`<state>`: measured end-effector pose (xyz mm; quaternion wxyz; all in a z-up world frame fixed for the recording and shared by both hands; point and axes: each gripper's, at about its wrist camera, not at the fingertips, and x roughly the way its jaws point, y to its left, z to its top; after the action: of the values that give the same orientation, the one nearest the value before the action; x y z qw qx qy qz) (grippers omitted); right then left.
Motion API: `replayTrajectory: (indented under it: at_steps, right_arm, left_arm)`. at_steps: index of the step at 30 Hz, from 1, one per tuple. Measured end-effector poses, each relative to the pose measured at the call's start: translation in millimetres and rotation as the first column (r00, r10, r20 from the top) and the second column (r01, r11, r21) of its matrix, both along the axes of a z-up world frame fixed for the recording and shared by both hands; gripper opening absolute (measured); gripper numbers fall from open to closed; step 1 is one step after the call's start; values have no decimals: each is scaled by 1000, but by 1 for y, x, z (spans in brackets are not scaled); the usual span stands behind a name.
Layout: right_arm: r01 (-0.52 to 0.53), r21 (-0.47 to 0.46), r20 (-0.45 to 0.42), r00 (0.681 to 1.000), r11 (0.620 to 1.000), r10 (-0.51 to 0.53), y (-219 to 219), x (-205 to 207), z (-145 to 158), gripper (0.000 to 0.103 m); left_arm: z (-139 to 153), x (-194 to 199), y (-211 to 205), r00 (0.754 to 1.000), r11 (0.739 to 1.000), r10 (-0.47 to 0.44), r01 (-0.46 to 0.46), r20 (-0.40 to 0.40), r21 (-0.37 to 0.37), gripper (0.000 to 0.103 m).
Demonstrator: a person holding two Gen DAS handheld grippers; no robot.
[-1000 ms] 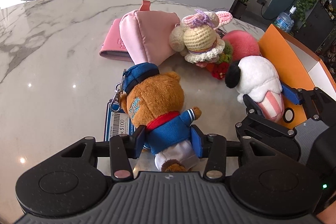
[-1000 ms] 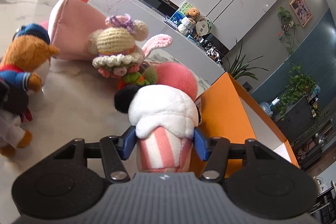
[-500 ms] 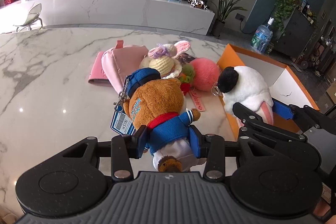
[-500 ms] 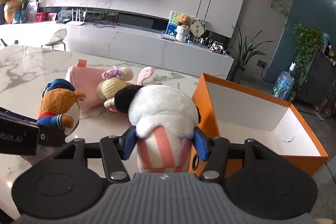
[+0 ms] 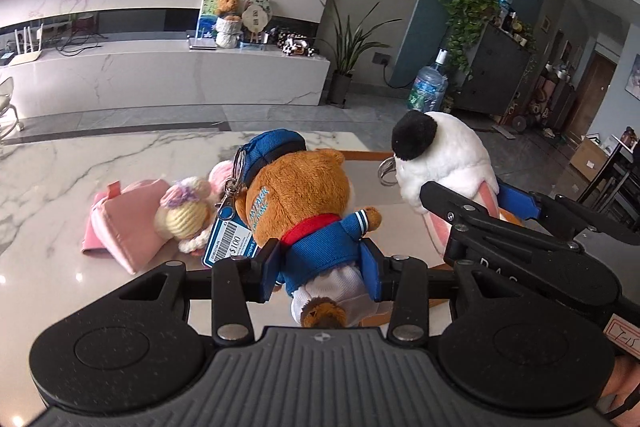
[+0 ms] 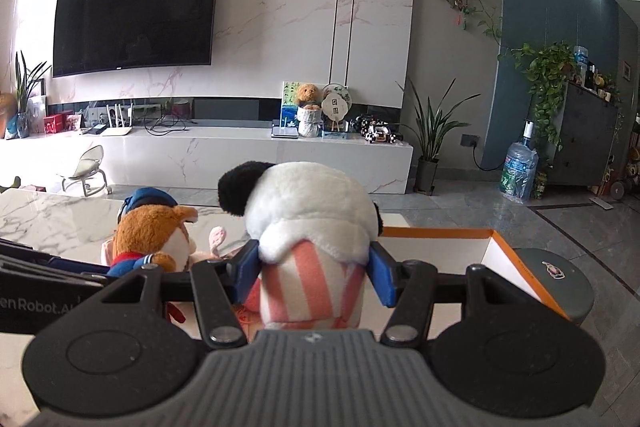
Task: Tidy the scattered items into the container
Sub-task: 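Carry the teddy bear with left tool while right tool carries white plush into box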
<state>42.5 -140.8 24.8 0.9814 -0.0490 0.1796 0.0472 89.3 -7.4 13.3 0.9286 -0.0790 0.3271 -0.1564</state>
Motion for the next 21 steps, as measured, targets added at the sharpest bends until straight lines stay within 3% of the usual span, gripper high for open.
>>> replayTrajectory:
  at_steps: [6, 10, 15, 21]
  right_arm:
    - [34, 9, 12, 999, 999, -34, -39, 22, 16, 60]
    - [68, 21, -25, 997, 998, -67, -66, 49, 20, 60]
    - [85, 48, -107, 991, 995, -79, -94, 93, 14, 60]
    - [72, 95, -244, 969, 993, -47, -114, 149, -18, 60]
  left_arm:
    - [11, 34, -40, 997, 997, -74, 75, 36, -17, 48]
    - [13, 61, -66, 994, 994, -109, 110, 31, -28, 48]
    - [0, 96, -94, 991, 991, -131, 131, -22, -9, 48]
    - [-35, 127, -112, 983, 991, -120, 128, -136, 49, 48]
